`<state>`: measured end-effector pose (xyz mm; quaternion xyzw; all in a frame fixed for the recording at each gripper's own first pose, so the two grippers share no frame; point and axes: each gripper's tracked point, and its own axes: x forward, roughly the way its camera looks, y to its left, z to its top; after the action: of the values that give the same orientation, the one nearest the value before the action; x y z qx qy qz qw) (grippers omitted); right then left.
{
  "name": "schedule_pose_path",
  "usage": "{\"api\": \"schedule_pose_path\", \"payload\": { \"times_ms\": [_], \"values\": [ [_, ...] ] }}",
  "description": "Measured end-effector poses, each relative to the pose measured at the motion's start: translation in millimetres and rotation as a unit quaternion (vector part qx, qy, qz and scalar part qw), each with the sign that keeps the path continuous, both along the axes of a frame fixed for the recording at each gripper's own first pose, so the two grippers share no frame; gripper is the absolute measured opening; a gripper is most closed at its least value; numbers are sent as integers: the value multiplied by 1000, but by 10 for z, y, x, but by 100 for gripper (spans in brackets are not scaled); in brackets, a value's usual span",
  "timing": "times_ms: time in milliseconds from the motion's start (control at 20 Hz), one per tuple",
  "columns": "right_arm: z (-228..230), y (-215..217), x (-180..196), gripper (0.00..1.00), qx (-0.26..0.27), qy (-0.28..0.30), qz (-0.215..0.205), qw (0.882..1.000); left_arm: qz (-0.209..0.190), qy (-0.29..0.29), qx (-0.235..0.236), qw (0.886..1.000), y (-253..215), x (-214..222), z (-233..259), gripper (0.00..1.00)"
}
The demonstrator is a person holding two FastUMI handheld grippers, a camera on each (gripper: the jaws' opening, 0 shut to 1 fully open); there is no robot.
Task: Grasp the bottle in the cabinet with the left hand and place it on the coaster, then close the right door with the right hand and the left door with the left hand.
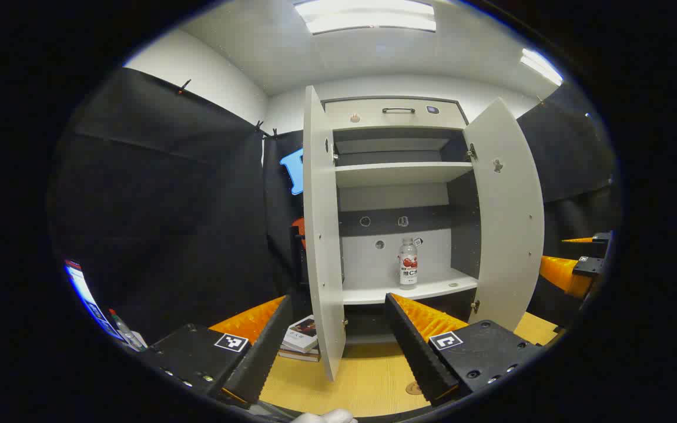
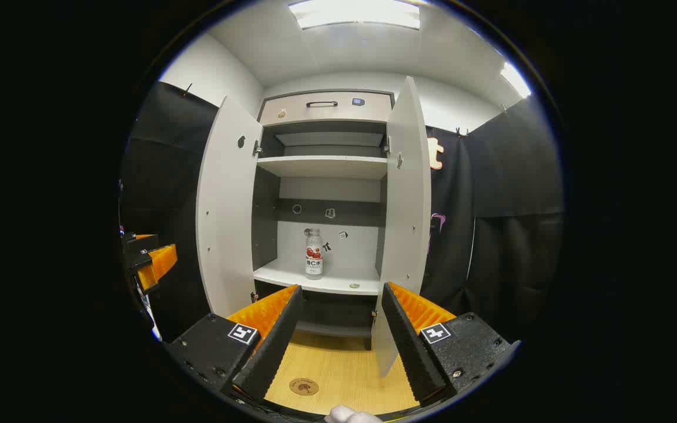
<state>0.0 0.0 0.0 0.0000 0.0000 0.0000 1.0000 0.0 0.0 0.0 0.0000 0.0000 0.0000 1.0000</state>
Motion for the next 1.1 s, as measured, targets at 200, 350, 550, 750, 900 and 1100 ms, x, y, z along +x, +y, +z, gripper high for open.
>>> {"api": "schedule_pose_path", "payload": {
  "times_ms": [200, 350, 550, 750, 900, 1100],
  "values": [
    [4, -76, 7, 83, 1, -1, -11, 1000, -1, 1, 2, 1000, 11, 3, -7, 96],
    [-27, -80, 14, 83, 5, 3, -13, 1000, -3, 3, 3, 1000, 13, 6, -26, 96],
    [-59, -67, 54, 83, 3, 6, -12, 1000, -6, 5, 2, 1000, 1, 16, -34, 96],
    [-45, -82, 115, 83, 6, 5, -7, 1000, -13, 5, 6, 1000, -40, 76, -52, 96],
    [-32, -173, 172, 83, 7, 4, -12, 1000, -19, 5, 10, 1000, -151, 223, -36, 96],
    [-38, -263, 264, 83, 10, 9, -11, 1000, -39, 7, 11, 999, -423, 476, -126, 96]
  ]
}}
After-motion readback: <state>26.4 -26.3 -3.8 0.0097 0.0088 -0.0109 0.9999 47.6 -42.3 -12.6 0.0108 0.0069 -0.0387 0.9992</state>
